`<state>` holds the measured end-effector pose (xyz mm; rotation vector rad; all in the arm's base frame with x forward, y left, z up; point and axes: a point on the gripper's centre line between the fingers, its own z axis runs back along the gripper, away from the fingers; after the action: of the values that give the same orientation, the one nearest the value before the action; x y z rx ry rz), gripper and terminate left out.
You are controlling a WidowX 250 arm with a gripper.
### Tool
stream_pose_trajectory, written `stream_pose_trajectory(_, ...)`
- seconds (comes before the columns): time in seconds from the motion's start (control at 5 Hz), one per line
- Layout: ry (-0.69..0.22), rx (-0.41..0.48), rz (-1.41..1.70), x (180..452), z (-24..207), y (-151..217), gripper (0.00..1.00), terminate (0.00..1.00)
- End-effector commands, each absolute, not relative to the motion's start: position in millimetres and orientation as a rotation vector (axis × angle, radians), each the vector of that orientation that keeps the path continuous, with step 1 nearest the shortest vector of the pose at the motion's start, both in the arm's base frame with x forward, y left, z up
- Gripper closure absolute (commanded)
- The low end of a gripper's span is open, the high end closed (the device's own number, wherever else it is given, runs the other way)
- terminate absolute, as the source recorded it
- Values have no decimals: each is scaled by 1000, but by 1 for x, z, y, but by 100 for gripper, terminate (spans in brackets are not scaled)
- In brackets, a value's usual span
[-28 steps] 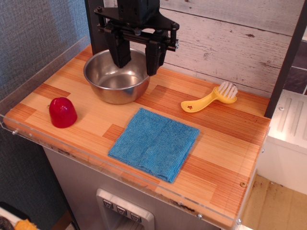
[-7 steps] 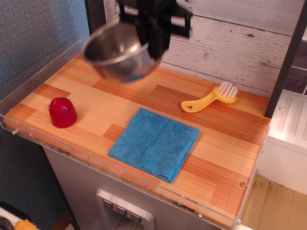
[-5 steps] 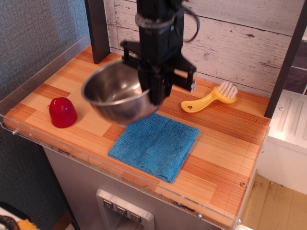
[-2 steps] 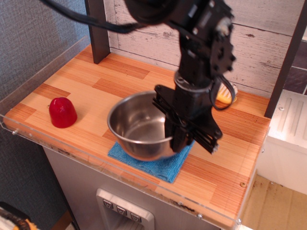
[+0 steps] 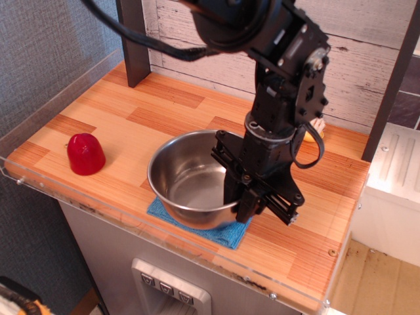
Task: Put the pot right on top of the napkin.
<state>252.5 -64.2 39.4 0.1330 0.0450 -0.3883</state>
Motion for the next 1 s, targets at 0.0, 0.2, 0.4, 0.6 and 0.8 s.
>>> stream_pose_trajectory(0.0, -43, 106, -382, 257, 73, -59, 0, 0)
stream_pose_trajectory(0.2, -76, 72, -367, 258, 89, -56, 0, 0)
stream_pose_trajectory(0.4, -96, 25, -320, 263, 109, -47, 0, 0)
stream_pose_trajectory(0.6, -156, -31, -188, 277, 144, -19, 0, 0)
stream_pose_trajectory(0.8, -214, -7, -69, 297, 174, 17, 0, 0)
